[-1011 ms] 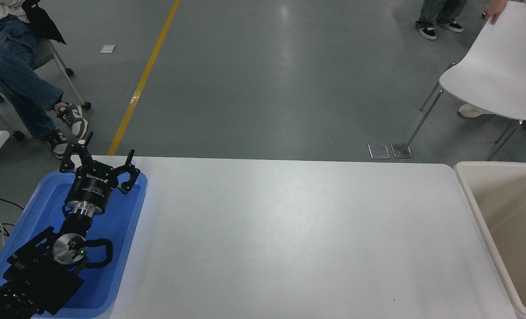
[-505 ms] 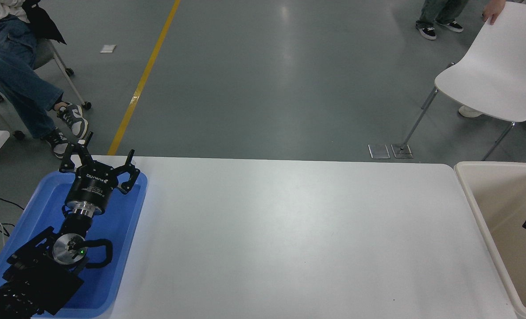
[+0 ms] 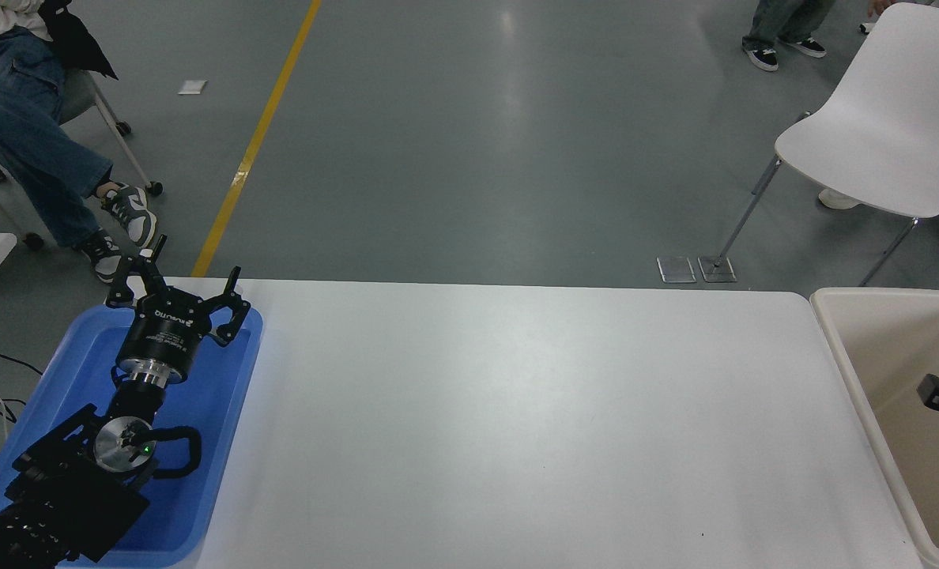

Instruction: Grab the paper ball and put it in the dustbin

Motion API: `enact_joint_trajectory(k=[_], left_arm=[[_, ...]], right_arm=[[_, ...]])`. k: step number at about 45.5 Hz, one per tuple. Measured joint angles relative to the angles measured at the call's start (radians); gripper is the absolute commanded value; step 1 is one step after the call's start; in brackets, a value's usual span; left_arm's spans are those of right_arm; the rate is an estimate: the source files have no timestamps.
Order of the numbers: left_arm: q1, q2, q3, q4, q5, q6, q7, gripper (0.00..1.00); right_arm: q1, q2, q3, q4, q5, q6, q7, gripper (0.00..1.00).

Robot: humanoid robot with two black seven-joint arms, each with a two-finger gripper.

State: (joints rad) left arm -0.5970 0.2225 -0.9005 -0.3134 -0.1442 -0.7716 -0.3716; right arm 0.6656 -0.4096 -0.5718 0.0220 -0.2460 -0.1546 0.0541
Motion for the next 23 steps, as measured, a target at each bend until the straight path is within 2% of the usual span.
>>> enact_joint_trajectory(k=[11,23], left_arm=[[0.000,0.000,0.000,0.000,0.000,0.000,0.000,1.00],[0.000,0.001,0.000,0.000,0.000,0.000,0.000,1.00]], right_arm=[[0.170,-0.026,0.126,0.043,0.002,0.002,0.003,1.00],[0.307,-0.064,0.432,0.193,-0.007,0.004,0.021,1.00]])
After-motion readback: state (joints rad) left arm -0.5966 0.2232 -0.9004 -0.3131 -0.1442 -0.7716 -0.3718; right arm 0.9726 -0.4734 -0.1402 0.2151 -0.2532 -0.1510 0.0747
